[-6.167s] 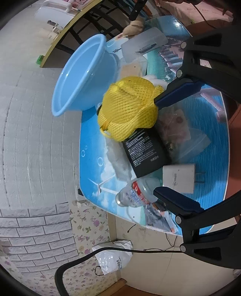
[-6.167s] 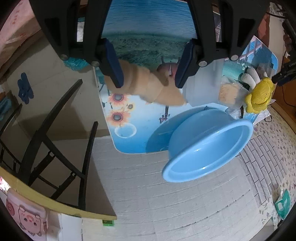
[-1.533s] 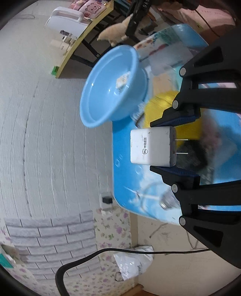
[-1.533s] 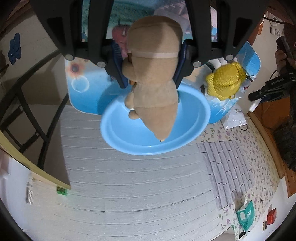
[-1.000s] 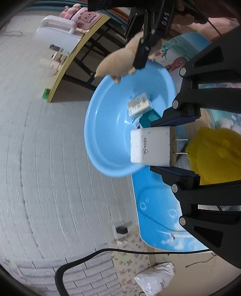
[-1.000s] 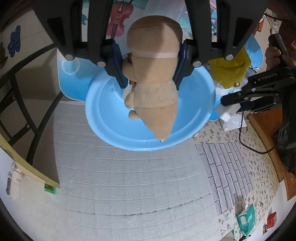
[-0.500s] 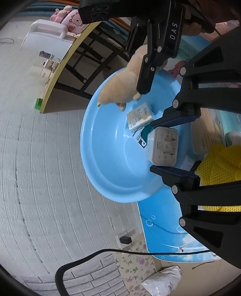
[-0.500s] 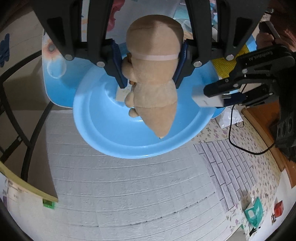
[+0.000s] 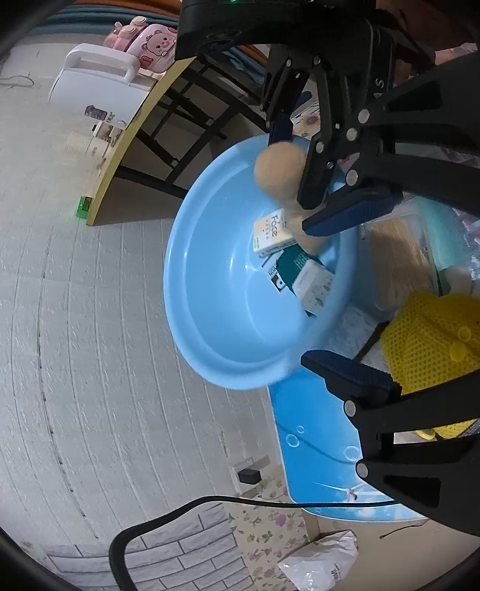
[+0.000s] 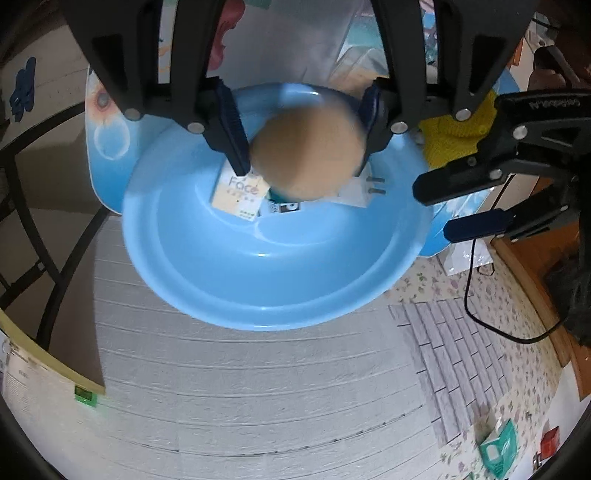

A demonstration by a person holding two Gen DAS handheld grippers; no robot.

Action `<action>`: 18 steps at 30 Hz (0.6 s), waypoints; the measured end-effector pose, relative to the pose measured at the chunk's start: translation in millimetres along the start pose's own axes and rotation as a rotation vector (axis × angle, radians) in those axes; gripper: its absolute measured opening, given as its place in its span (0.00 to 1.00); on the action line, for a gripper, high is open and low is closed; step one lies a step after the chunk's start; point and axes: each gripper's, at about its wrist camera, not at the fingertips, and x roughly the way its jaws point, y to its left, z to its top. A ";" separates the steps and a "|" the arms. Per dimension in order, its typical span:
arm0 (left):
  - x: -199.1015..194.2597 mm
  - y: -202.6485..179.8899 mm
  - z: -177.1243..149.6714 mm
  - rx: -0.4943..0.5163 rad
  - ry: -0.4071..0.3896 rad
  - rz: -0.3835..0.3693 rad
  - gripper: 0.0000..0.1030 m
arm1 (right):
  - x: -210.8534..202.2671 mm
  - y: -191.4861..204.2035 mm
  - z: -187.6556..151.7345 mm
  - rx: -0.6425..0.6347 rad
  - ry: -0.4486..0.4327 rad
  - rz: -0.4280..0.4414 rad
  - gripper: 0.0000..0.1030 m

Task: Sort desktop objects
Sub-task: 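Carry the charger and plush toy into the blue basin and release them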

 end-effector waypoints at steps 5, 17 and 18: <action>-7.8 9.6 -7.4 -0.029 0.003 0.011 0.68 | -6.2 -0.1 -2.1 0.021 -0.001 -0.008 0.58; -27.0 26.9 -25.2 -0.091 0.018 0.054 0.72 | -32.7 7.0 -12.4 0.014 -0.046 -0.022 0.72; -28.5 27.2 -27.1 -0.092 0.018 0.058 0.72 | -34.5 5.8 -13.1 0.016 -0.045 -0.022 0.72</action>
